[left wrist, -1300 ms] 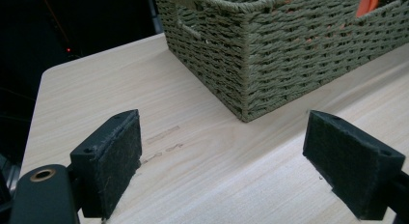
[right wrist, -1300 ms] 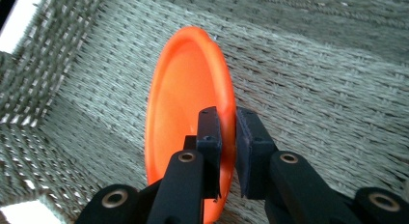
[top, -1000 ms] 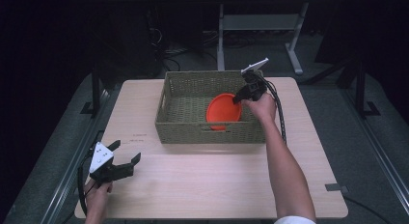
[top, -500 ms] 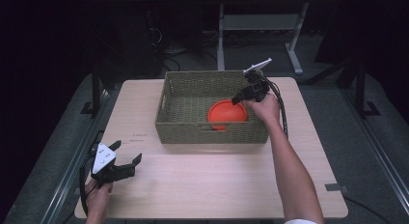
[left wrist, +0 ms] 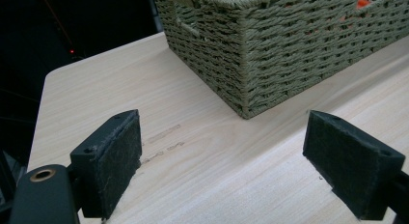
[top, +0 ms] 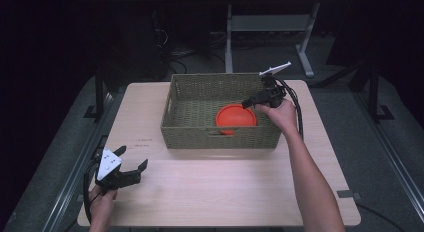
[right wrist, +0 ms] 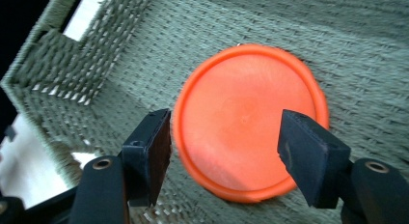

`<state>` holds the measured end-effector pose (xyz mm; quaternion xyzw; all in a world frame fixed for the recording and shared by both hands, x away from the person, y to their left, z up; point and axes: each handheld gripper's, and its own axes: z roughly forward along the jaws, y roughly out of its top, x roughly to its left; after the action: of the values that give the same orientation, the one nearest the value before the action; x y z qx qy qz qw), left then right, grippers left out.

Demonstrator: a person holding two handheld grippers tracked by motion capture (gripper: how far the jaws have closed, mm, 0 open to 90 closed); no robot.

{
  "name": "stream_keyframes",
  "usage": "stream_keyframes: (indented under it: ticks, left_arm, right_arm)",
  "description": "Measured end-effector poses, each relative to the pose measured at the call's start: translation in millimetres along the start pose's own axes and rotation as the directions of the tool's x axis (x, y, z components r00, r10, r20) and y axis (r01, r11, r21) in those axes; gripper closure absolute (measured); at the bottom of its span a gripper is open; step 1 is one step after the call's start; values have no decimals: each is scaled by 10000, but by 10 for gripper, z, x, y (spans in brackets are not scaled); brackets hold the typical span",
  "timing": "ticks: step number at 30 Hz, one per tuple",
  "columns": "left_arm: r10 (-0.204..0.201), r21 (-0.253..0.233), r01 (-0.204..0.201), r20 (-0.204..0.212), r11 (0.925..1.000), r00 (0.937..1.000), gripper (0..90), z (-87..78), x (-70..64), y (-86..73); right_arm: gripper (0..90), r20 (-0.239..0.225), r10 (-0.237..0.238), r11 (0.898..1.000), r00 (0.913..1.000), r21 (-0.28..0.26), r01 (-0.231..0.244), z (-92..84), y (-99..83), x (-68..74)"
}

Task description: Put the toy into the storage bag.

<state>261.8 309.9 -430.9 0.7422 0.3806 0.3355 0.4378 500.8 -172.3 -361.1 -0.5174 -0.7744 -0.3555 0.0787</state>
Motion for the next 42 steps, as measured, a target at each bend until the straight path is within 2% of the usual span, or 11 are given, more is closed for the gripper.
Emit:
stream_keyframes:
  ticks: [4,7,11,21,31,42]
  left_arm:
    - [-13,-55,14,61,10000,10000,130,2,-8,4]
    - [-23,-63,24,91,10000,10000,130,6,-11,2]
    - [-24,-33,25,106,10000,9999,130,3,-5,3]
    - [-117,-34,118,126,9999,9999,130,3,7,-1]
    - [-165,7,164,96,9999,9998,130,10,6,-1]
    - [-195,24,195,71,9998,9998,130,0,10,0]
  right_arm:
    - [346,-96,19,9999,10000,-123,-20,-43,-52,0]
    - [345,-369,26,9998,9993,-189,-33,-74,-69,6]
    - [343,-703,-120,9993,9975,-365,95,-157,-87,86]
    - [329,-911,-434,9975,9949,-588,382,-284,-146,161]
    - [318,-1396,-402,9949,9894,-974,267,-407,-280,97]
    - [287,-1521,-440,9939,9874,-1063,279,-434,-384,65]
